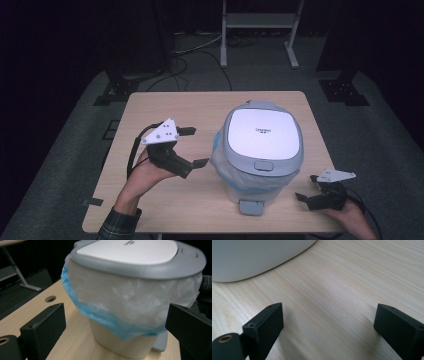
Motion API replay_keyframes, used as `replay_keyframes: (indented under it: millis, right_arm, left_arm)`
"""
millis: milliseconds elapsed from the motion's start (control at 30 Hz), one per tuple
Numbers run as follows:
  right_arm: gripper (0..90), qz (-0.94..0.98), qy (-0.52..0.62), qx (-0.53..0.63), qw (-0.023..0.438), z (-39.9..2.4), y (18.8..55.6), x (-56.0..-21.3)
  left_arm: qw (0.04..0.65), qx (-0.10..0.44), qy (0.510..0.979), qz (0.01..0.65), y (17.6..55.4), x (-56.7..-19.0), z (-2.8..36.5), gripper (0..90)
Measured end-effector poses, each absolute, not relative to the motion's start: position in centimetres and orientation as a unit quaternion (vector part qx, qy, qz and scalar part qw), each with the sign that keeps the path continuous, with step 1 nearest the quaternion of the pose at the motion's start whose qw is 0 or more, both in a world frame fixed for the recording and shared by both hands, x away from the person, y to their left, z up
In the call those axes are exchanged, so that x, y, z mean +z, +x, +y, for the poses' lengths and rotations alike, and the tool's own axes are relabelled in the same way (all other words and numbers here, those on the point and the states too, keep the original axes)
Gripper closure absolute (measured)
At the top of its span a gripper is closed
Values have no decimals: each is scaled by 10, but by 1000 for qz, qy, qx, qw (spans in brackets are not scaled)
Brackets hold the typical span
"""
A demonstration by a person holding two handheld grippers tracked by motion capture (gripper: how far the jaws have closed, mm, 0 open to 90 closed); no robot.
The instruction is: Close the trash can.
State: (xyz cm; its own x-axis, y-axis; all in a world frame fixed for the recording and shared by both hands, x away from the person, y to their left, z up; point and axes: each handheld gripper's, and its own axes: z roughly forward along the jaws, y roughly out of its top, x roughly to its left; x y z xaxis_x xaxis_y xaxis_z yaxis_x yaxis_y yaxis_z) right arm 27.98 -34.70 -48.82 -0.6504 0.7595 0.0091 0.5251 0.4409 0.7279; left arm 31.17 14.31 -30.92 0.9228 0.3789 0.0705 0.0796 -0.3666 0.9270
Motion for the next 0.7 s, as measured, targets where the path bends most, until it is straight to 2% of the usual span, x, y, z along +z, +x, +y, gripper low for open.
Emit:
replay_keyframes:
  millis: [700]
  right_arm:
    - [79, 833, 386, 361, 162, -347, 279, -488]
  left_arm:
    - [506, 146, 824, 211, 306, -377, 190, 22]
